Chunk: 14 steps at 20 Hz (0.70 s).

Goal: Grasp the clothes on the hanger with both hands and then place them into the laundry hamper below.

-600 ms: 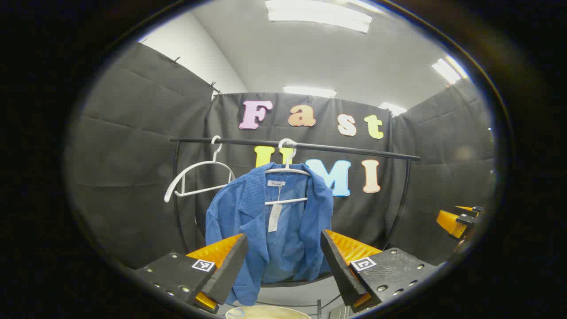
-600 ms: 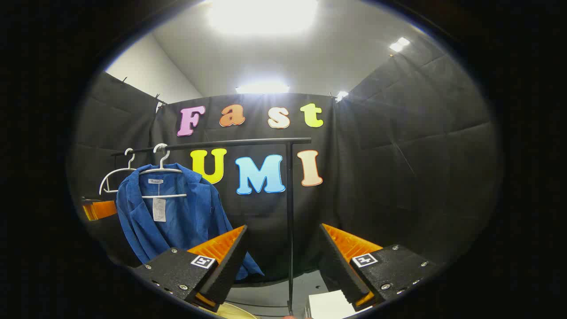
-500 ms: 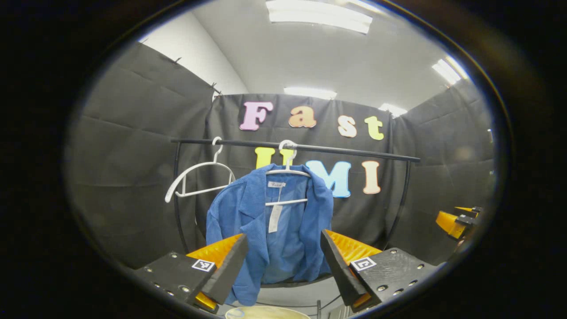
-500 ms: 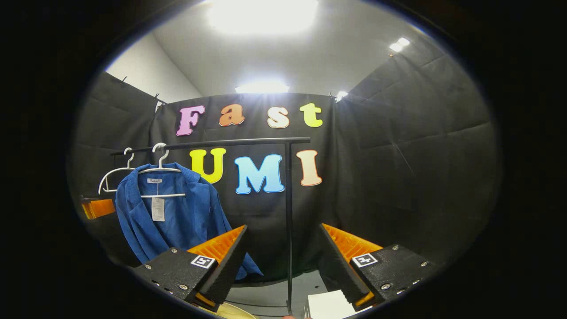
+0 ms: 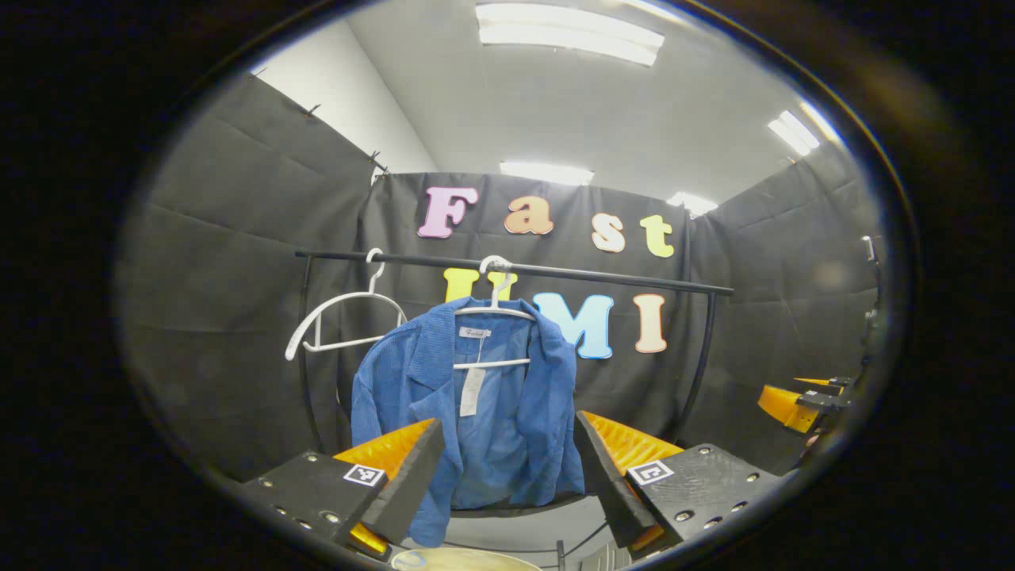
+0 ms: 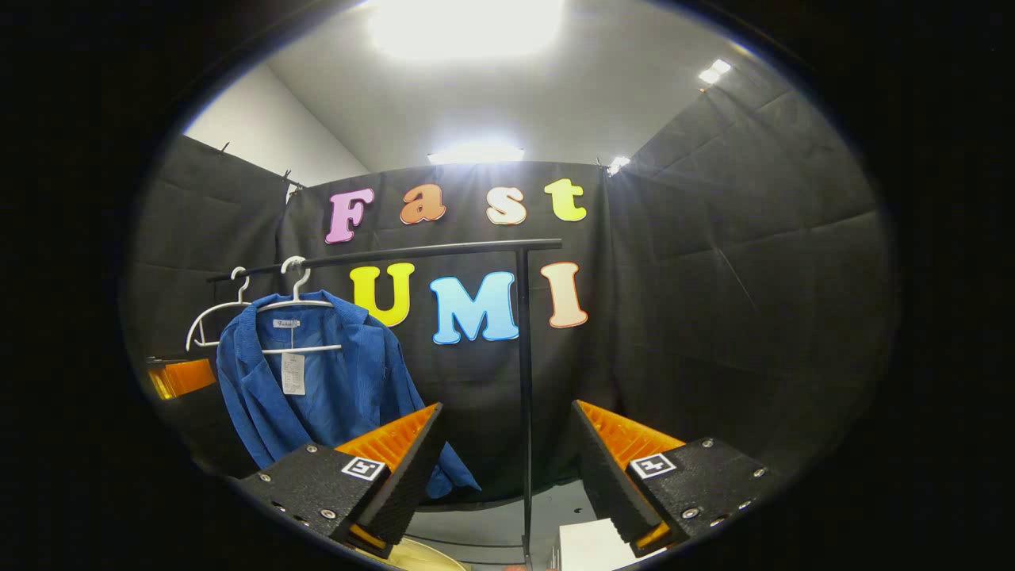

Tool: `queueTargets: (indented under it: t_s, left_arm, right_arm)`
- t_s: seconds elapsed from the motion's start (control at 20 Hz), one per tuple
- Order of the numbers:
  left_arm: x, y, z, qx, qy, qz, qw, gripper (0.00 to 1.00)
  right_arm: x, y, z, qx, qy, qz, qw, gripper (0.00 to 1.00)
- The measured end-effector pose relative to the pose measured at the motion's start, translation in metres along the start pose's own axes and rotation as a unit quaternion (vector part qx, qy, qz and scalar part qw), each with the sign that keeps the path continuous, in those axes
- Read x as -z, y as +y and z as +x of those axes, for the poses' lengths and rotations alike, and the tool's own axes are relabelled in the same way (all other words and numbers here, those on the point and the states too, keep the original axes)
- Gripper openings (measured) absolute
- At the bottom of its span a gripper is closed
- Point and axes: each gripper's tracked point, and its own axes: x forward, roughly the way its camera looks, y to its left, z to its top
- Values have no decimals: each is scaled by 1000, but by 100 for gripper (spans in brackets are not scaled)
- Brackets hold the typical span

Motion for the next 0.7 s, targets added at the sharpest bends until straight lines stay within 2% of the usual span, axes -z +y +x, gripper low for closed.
queueTargets:
  t_s: [0.25,0.35,0.55,0.7]
  left_arm:
    - [5,-16,-6,-9,11,8,1000,94]
    - [10,-13,-9,-26,17,9,999,94]
    - [24,1,-16,-54,39,15,998,94]
    - [29,30,-8,-76,42,40,995,94]
  right_arm:
    - [10,-1,4,-24,11,-1,1000,96]
    - [19,2,5,-43,17,-4,999,96]
    - [42,14,9,-66,37,-5,997,96]
    - [47,33,11,-67,52,-5,996,95]
